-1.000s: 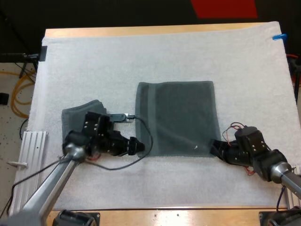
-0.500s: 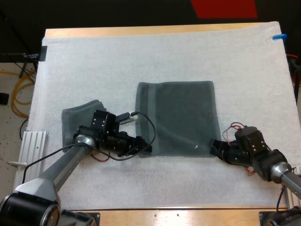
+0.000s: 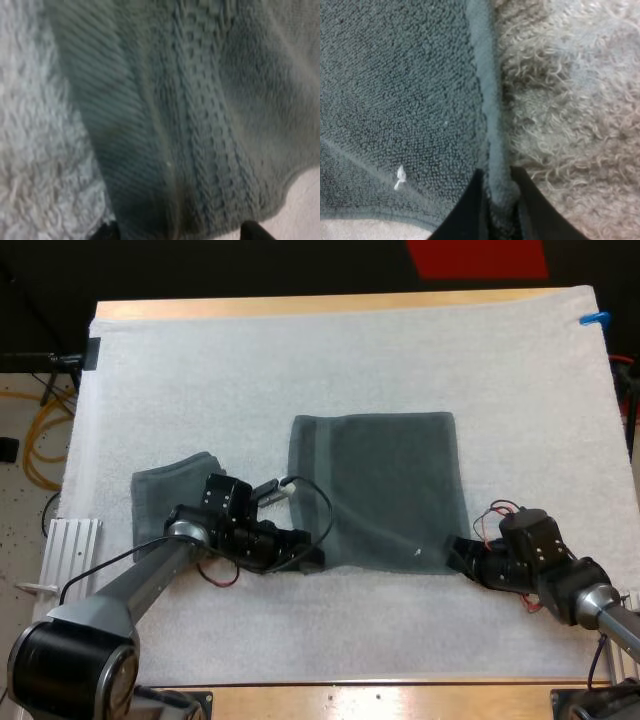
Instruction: Pick towel from pile fold and stack
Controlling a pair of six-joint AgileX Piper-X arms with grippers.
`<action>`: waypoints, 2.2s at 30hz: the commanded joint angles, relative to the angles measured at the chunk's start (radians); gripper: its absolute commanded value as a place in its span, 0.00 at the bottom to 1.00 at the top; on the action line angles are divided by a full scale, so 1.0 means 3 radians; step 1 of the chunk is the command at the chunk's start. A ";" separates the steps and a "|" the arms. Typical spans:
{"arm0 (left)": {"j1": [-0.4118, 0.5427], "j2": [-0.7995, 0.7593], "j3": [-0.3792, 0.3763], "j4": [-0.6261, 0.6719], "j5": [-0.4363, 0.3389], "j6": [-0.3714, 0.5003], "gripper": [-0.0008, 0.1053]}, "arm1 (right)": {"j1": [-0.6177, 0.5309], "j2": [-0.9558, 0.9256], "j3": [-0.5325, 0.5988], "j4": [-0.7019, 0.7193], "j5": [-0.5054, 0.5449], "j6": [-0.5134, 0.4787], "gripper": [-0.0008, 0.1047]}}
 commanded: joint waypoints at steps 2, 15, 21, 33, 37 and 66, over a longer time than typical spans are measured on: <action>-0.0030 0.0008 -0.0014 -0.0053 -0.0088 -0.0042 0.37 | 0.0002 -0.0029 0.0012 0.0017 0.0002 -0.0028 0.01; -0.0029 -0.0187 -0.0014 0.0279 -0.0259 0.0416 0.01 | 0.0038 -0.0226 0.0008 0.0101 0.0002 -0.0213 0.01; -0.0029 -0.0843 -0.0003 0.0997 -0.0323 0.0752 0.01 | 0.0227 -0.0871 -0.0037 0.0663 0.0023 -0.0230 0.01; 0.0066 -0.1218 0.0376 0.0458 -0.0249 0.0280 0.01 | 0.0556 -0.1329 -0.0037 0.0870 0.0517 0.0303 0.01; 0.0252 -0.1011 0.0376 -0.0456 -0.0067 -0.0297 0.01 | 0.0353 -0.0972 -0.0037 0.0396 0.0488 0.0408 0.01; 0.0423 0.0183 -0.0091 -0.1615 -0.0065 -0.0852 0.01 | -0.0416 0.0917 -0.0730 -0.1114 -0.0128 0.0385 0.01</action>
